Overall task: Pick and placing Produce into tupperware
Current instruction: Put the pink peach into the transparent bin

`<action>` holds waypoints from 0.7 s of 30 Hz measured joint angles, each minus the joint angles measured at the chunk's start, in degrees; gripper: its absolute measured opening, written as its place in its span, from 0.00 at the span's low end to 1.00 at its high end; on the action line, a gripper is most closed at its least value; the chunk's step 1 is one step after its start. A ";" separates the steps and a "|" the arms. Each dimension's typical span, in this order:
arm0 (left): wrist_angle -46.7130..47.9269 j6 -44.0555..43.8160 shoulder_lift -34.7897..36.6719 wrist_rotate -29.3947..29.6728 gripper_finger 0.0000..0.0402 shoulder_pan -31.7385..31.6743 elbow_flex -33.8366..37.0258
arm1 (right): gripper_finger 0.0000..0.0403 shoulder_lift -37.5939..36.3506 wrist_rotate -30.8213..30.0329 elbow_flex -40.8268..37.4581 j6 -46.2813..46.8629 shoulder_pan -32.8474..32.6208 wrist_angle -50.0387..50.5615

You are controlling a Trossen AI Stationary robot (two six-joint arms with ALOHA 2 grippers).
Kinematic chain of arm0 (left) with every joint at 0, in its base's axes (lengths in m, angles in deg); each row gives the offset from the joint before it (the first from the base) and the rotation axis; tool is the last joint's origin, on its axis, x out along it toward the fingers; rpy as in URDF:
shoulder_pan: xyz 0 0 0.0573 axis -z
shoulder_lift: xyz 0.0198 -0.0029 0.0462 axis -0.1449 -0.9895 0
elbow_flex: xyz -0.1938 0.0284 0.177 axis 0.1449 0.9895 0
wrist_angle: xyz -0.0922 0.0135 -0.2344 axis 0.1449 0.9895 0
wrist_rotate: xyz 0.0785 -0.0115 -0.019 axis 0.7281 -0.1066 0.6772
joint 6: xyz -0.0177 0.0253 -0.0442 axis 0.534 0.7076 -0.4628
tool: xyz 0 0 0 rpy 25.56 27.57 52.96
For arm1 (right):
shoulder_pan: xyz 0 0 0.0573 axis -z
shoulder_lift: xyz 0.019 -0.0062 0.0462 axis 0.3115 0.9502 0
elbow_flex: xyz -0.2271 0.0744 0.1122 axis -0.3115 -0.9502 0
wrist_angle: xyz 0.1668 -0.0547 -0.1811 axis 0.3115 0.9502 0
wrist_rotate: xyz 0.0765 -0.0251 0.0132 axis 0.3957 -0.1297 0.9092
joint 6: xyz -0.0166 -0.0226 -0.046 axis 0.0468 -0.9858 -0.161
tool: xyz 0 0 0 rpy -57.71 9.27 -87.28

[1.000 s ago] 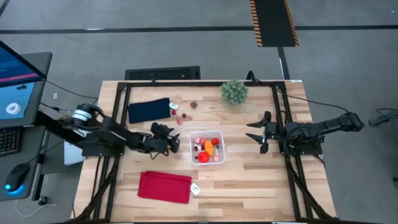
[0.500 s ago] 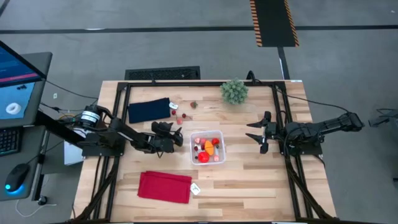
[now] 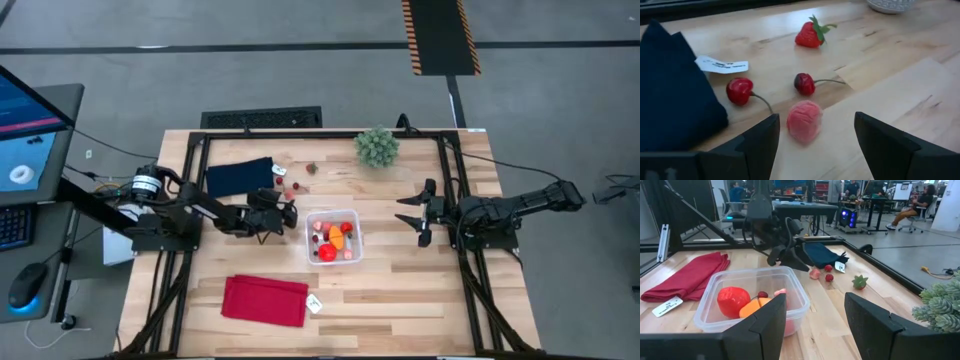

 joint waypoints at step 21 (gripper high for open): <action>6.03 3.56 -1.89 -10.58 0.62 -6.16 -4.33 | 0.56 0.00 -0.02 0.00 0.00 -0.01 0.02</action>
